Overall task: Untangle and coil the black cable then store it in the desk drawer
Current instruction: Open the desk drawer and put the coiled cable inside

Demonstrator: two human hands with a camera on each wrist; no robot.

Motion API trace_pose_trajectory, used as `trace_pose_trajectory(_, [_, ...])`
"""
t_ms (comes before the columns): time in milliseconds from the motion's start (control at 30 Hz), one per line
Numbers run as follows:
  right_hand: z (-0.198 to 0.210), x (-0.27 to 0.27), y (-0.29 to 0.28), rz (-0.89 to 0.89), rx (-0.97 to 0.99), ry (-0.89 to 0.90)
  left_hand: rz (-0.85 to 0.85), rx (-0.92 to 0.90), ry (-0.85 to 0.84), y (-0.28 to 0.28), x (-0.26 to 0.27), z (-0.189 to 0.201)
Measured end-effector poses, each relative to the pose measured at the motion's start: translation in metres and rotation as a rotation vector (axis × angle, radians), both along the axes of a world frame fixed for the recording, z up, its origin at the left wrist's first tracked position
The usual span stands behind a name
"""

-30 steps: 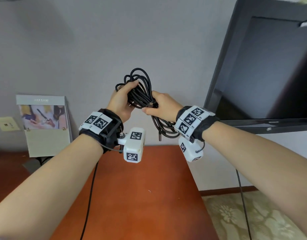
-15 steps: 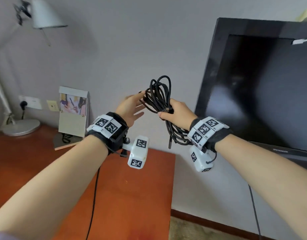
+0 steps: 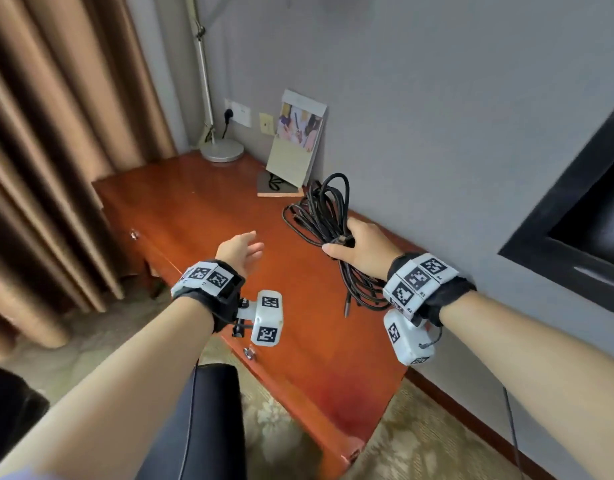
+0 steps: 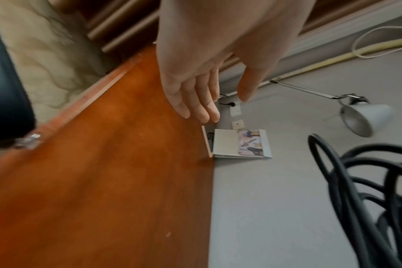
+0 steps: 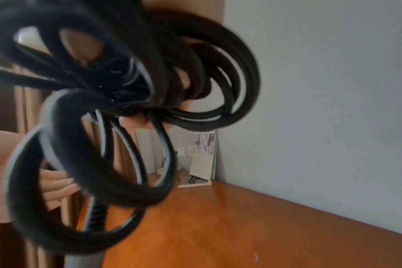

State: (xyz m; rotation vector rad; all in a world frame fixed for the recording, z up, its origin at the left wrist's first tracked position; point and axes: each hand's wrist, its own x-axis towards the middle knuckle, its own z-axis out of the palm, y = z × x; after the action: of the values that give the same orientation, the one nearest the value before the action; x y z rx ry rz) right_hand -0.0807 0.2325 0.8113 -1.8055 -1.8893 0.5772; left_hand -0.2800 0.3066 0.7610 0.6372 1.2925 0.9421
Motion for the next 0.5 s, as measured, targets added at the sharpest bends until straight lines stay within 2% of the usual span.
trace_pose_trajectory(100, [-0.030,-0.022,0.004,-0.009,-0.085,0.006,0.039,-0.109,0.059,-0.003,-0.025,-0.036])
trace_pose_trajectory(233, [-0.072,-0.049,0.011,-0.055,-0.185,-0.001,0.057,-0.244,0.028,-0.009,-0.057,-0.078])
trace_pose_trajectory(500, [-0.177,-0.115,0.016,-0.129,-0.307,0.042,-0.039,-0.386,0.139,-0.010,-0.103,-0.189])
